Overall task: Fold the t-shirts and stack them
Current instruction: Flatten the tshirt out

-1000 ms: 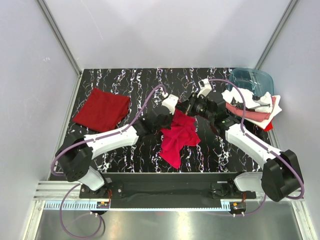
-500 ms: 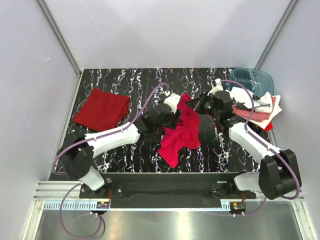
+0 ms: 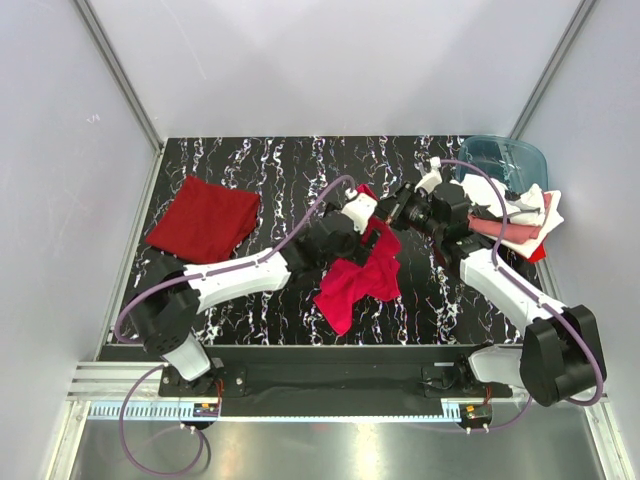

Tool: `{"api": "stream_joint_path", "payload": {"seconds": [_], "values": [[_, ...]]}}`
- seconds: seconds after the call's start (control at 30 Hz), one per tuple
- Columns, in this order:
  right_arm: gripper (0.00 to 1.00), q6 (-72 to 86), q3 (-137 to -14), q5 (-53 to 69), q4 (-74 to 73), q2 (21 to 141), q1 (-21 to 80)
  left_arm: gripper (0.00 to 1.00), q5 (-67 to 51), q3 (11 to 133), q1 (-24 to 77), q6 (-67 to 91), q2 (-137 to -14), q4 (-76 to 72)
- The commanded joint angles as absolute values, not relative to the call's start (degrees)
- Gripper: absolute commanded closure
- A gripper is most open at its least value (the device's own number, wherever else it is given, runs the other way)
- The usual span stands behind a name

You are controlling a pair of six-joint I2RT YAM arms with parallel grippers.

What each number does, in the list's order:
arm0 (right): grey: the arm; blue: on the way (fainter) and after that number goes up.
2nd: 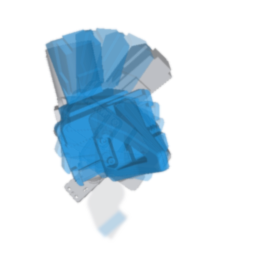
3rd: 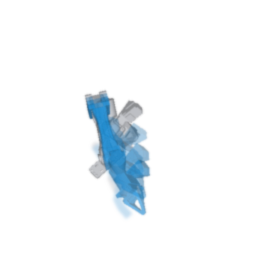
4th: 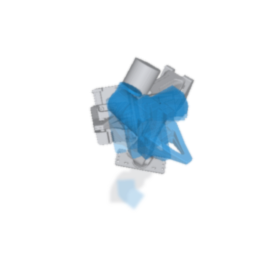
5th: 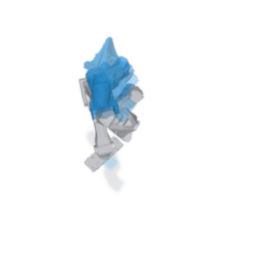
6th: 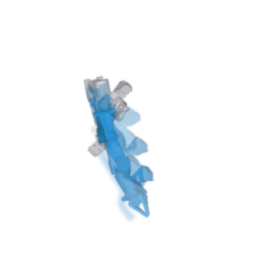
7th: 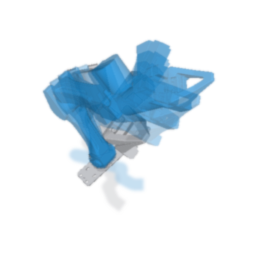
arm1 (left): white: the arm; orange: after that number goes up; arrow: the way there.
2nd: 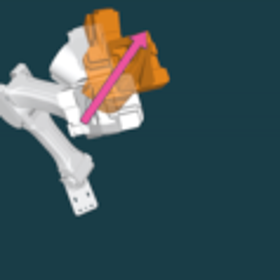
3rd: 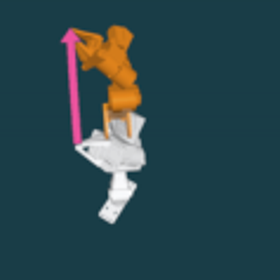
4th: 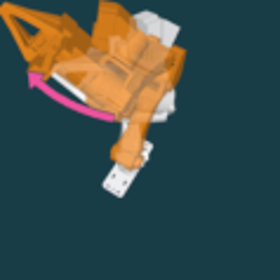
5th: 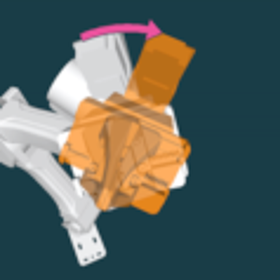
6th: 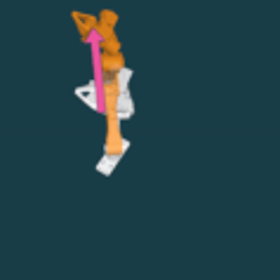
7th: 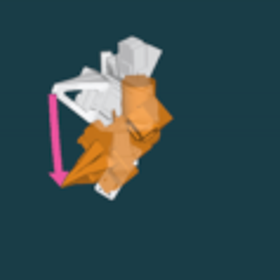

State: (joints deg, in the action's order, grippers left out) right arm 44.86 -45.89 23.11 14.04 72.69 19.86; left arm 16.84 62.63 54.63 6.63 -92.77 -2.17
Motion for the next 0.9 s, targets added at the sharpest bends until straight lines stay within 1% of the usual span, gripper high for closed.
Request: {"api": "stream_joint_path", "payload": {"seconds": [0.0, 0.1, 0.17, 0.2, 0.23, 0.3, 0.33, 0.37, 0.4, 0.43, 0.47, 0.57, 0.63, 0.67, 0.73, 0.8, 0.87], "values": [[1.00, 46.5, -45.6, 26.5, 19.5, 70.3, 19.9, 0.11, 18.0, 62.8, 56.9, 2.5, -91.0, -9.1], [1.00, 47.7, -45.4, 28.1, 21.2, 70.7, 19.9, 0.11, 19.7, 64.6, 57.7, 1.8, -92.8, -8.7], [1.00, 48.0, -45.4, 28.5, 21.4, 70.7, 19.9, 0.16, 23.0, 66.7, 57.7, 3.2, -95.2, -7.2], [1.00, 48.1, -45.3, 28.7, 21.4, 70.6, 19.9, 0.34, 24.6, 67.7, 57.6, 3.8, -95.9, -4.9], [1.00, 48.1, -45.3, 28.7, 21.4, 70.6, 19.9, 0.45, 28.0, 69.2, 57.6, 4.6, -97.0, -4.1], [1.00, 48.1, -44.9, 28.2, 21.4, 70.3, 19.9, 0.68, 30.7, 69.8, 57.5, 5.4, -97.2, -2.8], [1.00, 48.0, -44.8, 28.0, 21.3, 70.0, 19.8, 0.84, 32.1, 69.6, 57.4, 5.7, -96.8, -2.7], [1.00, 47.8, -44.7, 27.9, 21.3, 70.0, 19.9, 0.95, 32.1, 69.3, 57.3, 5.8, -96.4, -2.7], [0.97, 47.6, -44.7, 27.7, 20.9, 70.0, 19.9, 1.00, 31.9, 69.2, 57.0, 6.2, -96.0, -2.6], [0.91, 47.3, -44.8, 27.4, 20.7, 70.0, 19.9, 1.00, 31.2, 69.0, 56.9, 6.3, -95.0, -2.5], [0.78, 46.4, -44.9, 25.9, 19.4, 70.0, 20.0, 1.00, 30.0, 68.3, 56.7, 6.4, -93.9, -2.5], [0.64, 44.1, -45.7, 21.3, 15.6, 70.2, 19.9, 1.00, 28.9, 68.4, 56.6, 6.7, -92.6, -0.2], [0.59, 41.4, -46.4, 15.9, 11.2, 70.6, 19.8, 1.00, 26.9, 68.7, 56.6, 6.9, -91.2, 2.0], [0.49, 39.9, -47.1, 12.6, 9.8, 70.7, 19.7, 1.00, 25.9, 70.2, 56.4, 7.0, -91.0, 5.8], [0.40, 38.2, -47.5, 9.7, 7.0, 70.6, 19.7, 1.00, 23.7, 71.2, 56.3, 7.4, -90.3, 9.0], [0.35, 37.0, -47.4, 6.7, 5.9, 70.1, 19.6, 1.00, 22.2, 71.6, 55.9, 6.8, -90.1, 12.3], [0.35, 35.6, -46.7, 6.7, 6.9, 69.6, 19.5, 1.00, 22.5, 71.9, 55.0, 6.9, -90.2, 14.8]]}}
